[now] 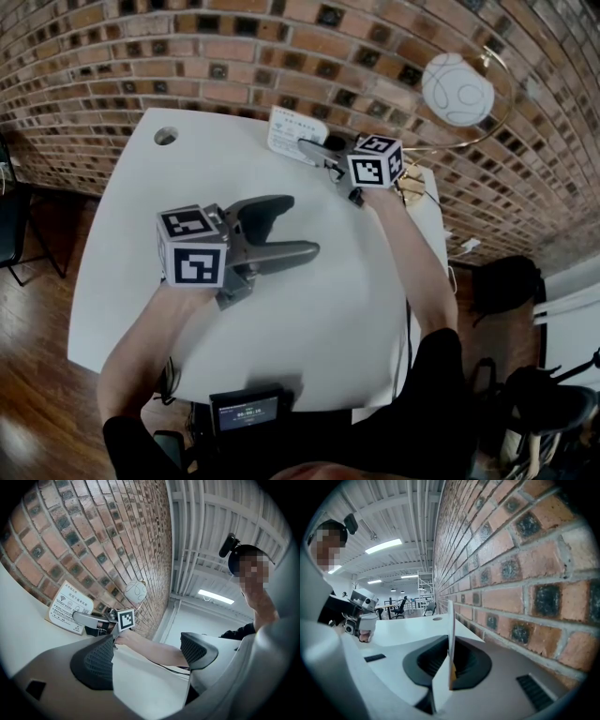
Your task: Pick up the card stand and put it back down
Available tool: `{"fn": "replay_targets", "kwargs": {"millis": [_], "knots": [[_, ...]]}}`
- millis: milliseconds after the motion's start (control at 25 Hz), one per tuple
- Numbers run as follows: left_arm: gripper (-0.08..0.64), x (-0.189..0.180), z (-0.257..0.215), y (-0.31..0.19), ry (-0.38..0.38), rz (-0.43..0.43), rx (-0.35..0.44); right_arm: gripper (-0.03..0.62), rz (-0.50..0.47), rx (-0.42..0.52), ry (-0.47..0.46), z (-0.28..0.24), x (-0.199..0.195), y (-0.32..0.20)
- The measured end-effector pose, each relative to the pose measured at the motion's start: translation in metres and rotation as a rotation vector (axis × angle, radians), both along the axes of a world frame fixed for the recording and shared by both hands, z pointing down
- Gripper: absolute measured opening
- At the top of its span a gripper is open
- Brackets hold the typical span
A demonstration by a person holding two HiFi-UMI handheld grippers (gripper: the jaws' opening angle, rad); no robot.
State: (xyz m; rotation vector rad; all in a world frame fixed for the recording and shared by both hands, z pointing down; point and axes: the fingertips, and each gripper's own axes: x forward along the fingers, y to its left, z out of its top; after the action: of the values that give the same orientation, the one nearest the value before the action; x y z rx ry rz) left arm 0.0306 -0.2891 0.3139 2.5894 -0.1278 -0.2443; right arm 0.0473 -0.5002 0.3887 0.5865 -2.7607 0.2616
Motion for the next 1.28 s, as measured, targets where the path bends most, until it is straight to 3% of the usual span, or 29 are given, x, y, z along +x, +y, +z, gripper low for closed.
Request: {"fn": "replay_targets", "kwargs": {"millis": [320,600,1280], "knots": [[0.446,0.001,0.002,0.0,0.0,0.003,-0.003,0.101,0.088,0.015,0.081,0.004,0.005,-0.003],[0.446,-0.001,0.002,0.001,0.0,0.003,-0.002,0.103,0.174,0.0,0.135,0.006,0.019,-0.001],[0.446,-0.004,0.002,0.001,0.0,-0.003,-0.005,0.107,0.266,-0.038,0.246,0.016,0.041,0.015]]}}
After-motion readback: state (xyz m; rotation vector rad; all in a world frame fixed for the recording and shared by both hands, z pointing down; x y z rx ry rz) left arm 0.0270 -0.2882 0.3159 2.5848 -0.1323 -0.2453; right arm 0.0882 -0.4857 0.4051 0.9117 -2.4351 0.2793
